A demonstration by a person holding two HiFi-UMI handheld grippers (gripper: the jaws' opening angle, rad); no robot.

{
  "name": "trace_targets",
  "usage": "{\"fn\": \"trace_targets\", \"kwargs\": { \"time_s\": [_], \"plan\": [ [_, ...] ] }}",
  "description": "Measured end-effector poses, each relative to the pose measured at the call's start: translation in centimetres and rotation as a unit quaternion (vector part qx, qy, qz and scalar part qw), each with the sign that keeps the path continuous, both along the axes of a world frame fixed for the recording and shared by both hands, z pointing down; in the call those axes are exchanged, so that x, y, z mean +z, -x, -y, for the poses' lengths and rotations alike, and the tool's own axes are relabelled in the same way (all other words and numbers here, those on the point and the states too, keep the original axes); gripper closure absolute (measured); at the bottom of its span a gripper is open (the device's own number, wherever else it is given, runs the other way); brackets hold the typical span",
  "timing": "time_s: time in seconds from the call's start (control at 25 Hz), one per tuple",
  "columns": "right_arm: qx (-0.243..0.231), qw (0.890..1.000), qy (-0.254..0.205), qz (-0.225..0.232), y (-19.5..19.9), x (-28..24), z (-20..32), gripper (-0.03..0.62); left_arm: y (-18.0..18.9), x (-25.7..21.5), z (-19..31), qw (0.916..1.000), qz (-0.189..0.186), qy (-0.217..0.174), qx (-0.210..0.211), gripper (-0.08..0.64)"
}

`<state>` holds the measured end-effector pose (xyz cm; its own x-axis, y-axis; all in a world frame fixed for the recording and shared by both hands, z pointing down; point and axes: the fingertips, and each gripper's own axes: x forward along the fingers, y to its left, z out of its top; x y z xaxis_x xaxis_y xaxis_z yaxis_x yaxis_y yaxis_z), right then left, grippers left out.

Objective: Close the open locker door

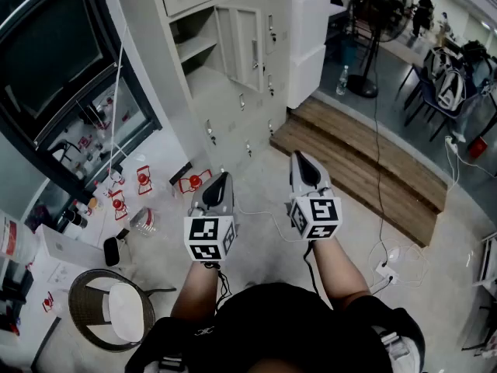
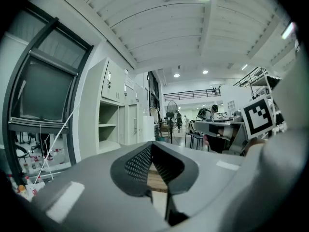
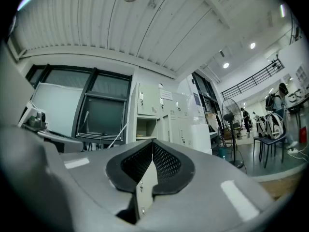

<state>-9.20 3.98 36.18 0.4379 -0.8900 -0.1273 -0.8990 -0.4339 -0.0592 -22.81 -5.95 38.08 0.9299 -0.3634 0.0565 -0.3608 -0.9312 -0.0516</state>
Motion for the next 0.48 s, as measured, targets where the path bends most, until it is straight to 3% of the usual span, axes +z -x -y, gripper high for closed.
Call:
{"fn": "trace_targets", "kwargs": {
  "time_s": [0.48],
  "plan": [
    [-0.008, 1.0, 0.009, -0.001, -1.5, 0.4, -1.2, 0.58, -1.7, -0.9, -1.6, 0.9999, -0.01, -0.004, -0.008, 0.558]
  ]
}}
